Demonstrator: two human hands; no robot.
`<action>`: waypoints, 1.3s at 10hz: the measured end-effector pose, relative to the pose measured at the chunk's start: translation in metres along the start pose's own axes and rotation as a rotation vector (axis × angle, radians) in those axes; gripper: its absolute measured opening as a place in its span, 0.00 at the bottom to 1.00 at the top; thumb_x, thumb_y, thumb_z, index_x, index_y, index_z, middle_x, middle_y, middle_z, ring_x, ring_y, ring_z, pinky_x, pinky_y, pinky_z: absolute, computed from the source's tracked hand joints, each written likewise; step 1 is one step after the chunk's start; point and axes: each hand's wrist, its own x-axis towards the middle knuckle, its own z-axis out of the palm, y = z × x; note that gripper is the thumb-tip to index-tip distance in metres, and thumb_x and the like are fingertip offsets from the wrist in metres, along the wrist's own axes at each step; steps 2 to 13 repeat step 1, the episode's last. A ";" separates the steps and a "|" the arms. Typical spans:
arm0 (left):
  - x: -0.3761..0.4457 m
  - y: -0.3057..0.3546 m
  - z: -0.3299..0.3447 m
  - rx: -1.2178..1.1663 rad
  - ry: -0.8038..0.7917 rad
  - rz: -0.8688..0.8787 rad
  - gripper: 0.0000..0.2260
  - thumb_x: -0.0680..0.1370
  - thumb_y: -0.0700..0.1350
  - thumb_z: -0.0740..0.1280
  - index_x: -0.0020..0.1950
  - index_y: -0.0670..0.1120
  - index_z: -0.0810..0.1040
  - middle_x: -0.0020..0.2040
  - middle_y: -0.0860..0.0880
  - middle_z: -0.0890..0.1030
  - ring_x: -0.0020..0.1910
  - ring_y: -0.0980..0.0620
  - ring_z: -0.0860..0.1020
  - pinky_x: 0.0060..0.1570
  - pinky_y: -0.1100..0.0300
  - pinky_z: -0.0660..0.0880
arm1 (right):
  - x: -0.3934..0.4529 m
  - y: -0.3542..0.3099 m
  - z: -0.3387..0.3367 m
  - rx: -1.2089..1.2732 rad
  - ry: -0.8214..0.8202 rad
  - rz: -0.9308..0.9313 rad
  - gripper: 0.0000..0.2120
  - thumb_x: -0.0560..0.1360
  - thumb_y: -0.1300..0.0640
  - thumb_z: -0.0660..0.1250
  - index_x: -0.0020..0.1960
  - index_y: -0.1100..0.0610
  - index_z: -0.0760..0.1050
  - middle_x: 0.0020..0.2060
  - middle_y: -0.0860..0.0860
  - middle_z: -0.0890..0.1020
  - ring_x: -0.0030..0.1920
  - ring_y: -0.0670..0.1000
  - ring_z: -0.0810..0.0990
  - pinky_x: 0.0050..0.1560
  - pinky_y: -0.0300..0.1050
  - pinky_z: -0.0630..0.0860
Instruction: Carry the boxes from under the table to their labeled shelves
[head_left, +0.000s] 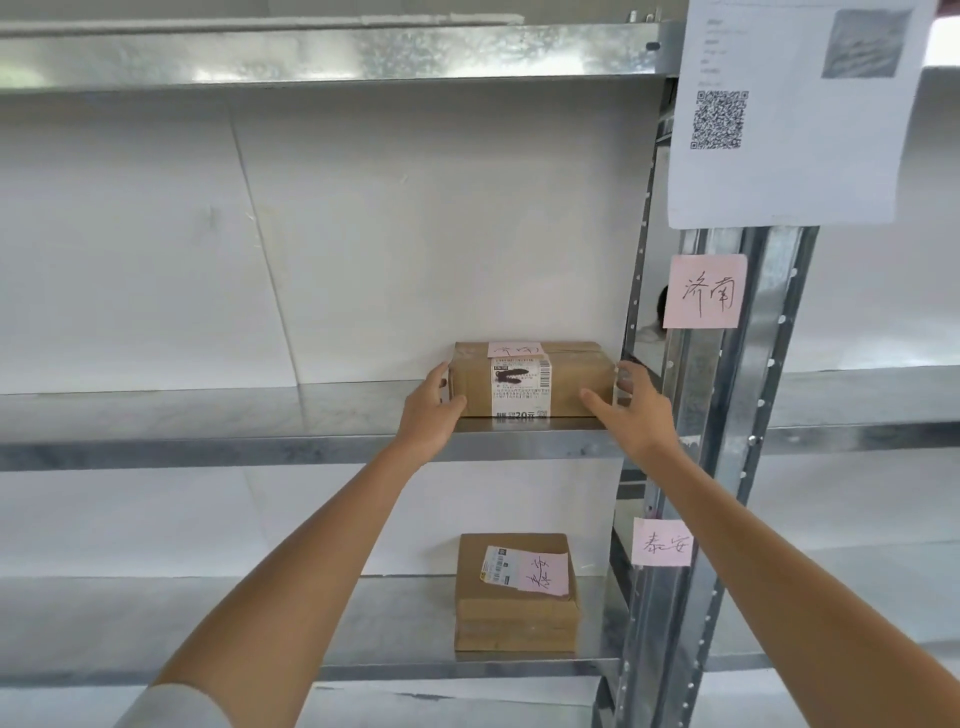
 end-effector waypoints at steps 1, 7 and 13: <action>-0.026 -0.003 -0.002 0.081 -0.018 0.054 0.28 0.77 0.40 0.61 0.75 0.49 0.59 0.73 0.46 0.67 0.70 0.46 0.67 0.67 0.53 0.68 | -0.027 0.001 -0.001 -0.033 0.000 -0.063 0.33 0.70 0.46 0.71 0.70 0.50 0.63 0.65 0.52 0.75 0.61 0.54 0.76 0.54 0.47 0.73; -0.026 -0.003 -0.002 0.081 -0.018 0.054 0.28 0.77 0.40 0.61 0.75 0.49 0.59 0.73 0.46 0.67 0.70 0.46 0.67 0.67 0.53 0.68 | -0.027 0.001 -0.001 -0.033 0.000 -0.063 0.33 0.70 0.46 0.71 0.70 0.50 0.63 0.65 0.52 0.75 0.61 0.54 0.76 0.54 0.47 0.73; -0.026 -0.003 -0.002 0.081 -0.018 0.054 0.28 0.77 0.40 0.61 0.75 0.49 0.59 0.73 0.46 0.67 0.70 0.46 0.67 0.67 0.53 0.68 | -0.027 0.001 -0.001 -0.033 0.000 -0.063 0.33 0.70 0.46 0.71 0.70 0.50 0.63 0.65 0.52 0.75 0.61 0.54 0.76 0.54 0.47 0.73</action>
